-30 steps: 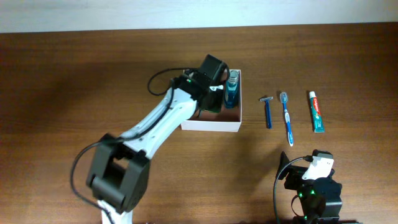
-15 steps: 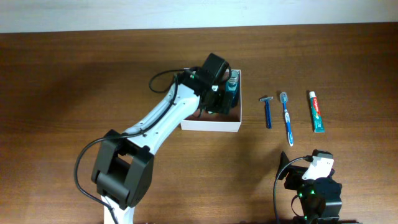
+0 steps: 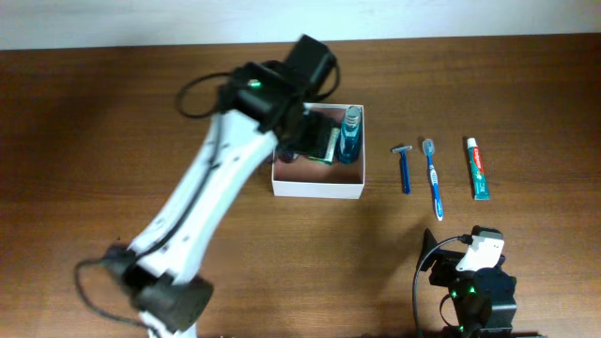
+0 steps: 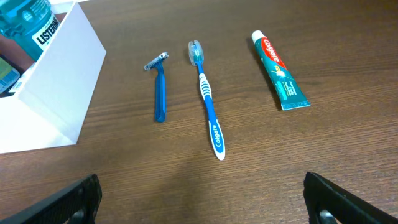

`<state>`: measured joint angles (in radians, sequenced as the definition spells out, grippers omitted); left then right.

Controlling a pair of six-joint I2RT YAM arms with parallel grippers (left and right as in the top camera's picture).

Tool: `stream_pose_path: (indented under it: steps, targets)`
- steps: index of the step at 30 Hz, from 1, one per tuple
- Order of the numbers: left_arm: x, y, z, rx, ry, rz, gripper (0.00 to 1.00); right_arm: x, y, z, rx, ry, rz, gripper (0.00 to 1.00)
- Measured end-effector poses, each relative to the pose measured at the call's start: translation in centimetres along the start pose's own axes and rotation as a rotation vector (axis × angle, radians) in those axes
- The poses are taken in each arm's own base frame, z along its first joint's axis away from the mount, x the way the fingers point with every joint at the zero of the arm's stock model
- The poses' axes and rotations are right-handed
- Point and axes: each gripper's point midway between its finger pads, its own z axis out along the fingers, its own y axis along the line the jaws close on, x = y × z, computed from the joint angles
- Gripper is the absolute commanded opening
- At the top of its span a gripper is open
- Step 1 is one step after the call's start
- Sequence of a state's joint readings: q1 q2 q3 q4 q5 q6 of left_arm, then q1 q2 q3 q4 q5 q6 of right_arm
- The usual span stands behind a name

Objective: Pack container

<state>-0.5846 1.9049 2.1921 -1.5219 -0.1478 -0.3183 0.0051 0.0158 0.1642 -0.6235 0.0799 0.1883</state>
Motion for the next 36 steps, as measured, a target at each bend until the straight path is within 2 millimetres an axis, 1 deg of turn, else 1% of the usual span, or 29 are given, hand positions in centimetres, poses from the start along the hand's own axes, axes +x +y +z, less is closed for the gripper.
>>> stream_pose_path:
  steps: [3,9,12,14,16,18,19,22,25,29,31,34,36]
  targets:
    - [1.0,3.4,-4.6,-0.042,-0.064,-0.044,0.99,0.0,0.0,0.0,0.0,0.0,0.0,0.99]
    - [4.1,9.8,-12.3,-0.129,-0.202,-0.156,0.99,0.0,0.0,0.0,0.0,0.0,0.0,0.99]
    - [5.3,11.9,-15.4,-0.148,-0.291,-0.207,0.99,0.0,0.0,0.0,0.0,0.0,0.0,0.99]
    - [6.1,12.9,-17.0,-0.156,-0.337,-0.237,0.99,-0.1,0.0,0.0,-0.002,-0.004,0.001,0.99]
    - [6.9,13.8,-18.4,-0.164,-0.375,-0.264,0.99,-0.7,0.6,0.0,-0.031,-0.025,0.025,0.99]
    - [7.3,14.1,-18.9,-0.167,-0.392,-0.276,0.99,-1.1,1.5,-0.1,-0.084,-0.039,0.061,0.99]
    - [7.8,14.6,-19.8,-0.173,-0.417,-0.292,0.99,-1.3,2.0,-0.1,-0.113,-0.043,0.081,0.99]
    - [8.7,15.2,-20.6,-0.182,-0.44,-0.312,0.99,-1.2,3.8,-0.4,-0.217,-0.021,0.142,0.99]
    - [9.4,15.5,-20.7,-0.187,-0.441,-0.317,1.0,-0.8,5.0,-0.7,-0.29,0.007,0.17,0.99]
    - [9.5,15.5,-20.4,-0.189,-0.431,-0.315,0.99,-0.8,5.6,-1.1,-0.32,0.037,0.19,0.99]
    - [9.5,15.5,-20.3,-0.19,-0.426,-0.315,0.99,-1.6,5.7,-1.4,-0.313,0.049,0.194,0.99]
    - [9.5,15.5,-20.3,-0.19,-0.425,-0.314,0.99,-4.2,5.9,-2.2,-0.296,0.057,0.177,0.99]
    - [9.5,15.5,-20.2,-0.19,-0.424,-0.314,0.99,-6.1,5.9,-2.2,-0.273,0.08,0.156,0.99]
